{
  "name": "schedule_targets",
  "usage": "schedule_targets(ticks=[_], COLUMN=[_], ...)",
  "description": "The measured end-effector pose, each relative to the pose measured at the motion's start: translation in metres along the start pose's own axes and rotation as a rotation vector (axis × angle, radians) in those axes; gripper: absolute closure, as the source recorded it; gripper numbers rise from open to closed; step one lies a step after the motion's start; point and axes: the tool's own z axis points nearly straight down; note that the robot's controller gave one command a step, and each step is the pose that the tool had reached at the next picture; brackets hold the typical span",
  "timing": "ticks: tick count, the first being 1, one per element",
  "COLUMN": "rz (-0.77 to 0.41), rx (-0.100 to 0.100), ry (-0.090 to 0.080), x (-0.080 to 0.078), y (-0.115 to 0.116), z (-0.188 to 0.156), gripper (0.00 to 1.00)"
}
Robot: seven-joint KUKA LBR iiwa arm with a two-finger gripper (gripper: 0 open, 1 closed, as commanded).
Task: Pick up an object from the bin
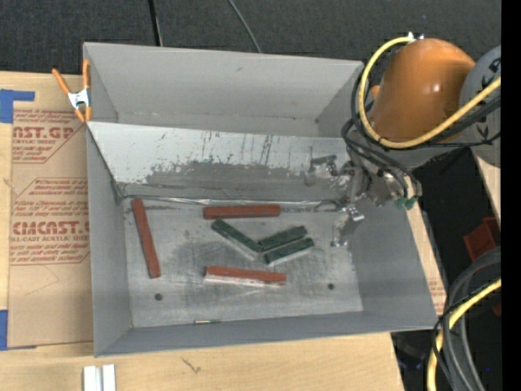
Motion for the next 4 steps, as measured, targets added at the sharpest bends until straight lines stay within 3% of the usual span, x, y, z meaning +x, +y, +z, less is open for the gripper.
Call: schedule_targets(ticks=[1, 2, 3, 4], rz=[0.0, -0.033, -0.138, -0.138], rx=[0.0, 0.001, -0.001, -0.001], ry=[0.0, -0.004, 0.002, 0.002], x=[0.0, 0.004, 0.013, 0.013], y=[0.0, -0.003, 0.019, 0.019], z=[0.0, 0.063, 0.146, 0.146], gripper=[0.0, 0.0, 1.0, 1.0])
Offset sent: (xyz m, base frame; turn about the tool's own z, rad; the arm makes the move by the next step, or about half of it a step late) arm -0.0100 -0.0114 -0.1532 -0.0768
